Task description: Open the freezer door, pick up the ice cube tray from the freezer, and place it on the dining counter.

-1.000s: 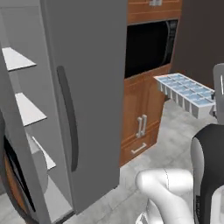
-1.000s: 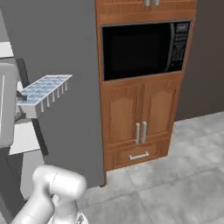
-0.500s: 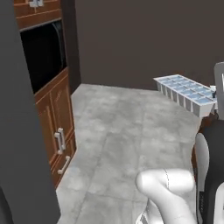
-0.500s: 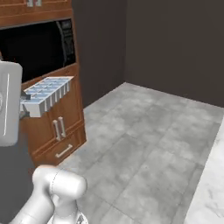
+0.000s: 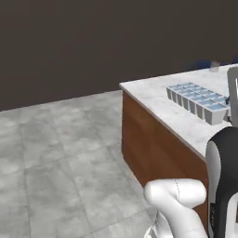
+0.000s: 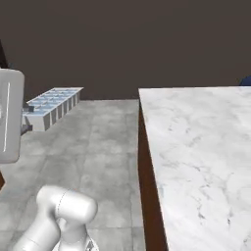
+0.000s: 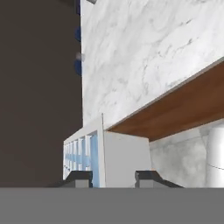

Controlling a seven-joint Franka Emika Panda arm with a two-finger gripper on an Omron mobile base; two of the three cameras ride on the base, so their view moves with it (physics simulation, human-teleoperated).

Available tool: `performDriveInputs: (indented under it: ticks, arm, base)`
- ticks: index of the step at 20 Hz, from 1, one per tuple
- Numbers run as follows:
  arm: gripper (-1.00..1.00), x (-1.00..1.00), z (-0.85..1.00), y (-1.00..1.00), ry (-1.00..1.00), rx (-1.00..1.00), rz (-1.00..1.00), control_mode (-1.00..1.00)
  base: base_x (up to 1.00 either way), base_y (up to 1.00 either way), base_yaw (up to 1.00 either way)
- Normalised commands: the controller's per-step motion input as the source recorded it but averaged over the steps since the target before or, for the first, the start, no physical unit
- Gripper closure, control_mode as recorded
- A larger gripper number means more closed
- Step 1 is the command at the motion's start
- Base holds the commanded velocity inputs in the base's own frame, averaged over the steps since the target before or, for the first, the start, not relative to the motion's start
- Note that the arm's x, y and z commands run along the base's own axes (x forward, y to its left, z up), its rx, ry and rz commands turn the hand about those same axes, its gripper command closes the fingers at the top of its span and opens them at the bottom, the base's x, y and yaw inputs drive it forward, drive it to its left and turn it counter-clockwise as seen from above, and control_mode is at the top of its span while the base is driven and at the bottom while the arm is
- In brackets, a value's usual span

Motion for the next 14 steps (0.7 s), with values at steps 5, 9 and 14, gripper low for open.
performDriveInputs:
  ticks: [5,9,14]
  arm:
    - [1.00,0.00,0.00,0.00,0.00,0.00,0.00,1.00]
    - [1.00,0.00,0.00,0.00,0.00,0.00,0.00,1.00]
    - [1.00,0.00,0.00,0.00,0.00,0.00,0.00,1.00]
  base:
    - [0.41,0.56,-0.83]
    - [0.82,0.87,-0.66]
    - [0.93,0.93,-0.63]
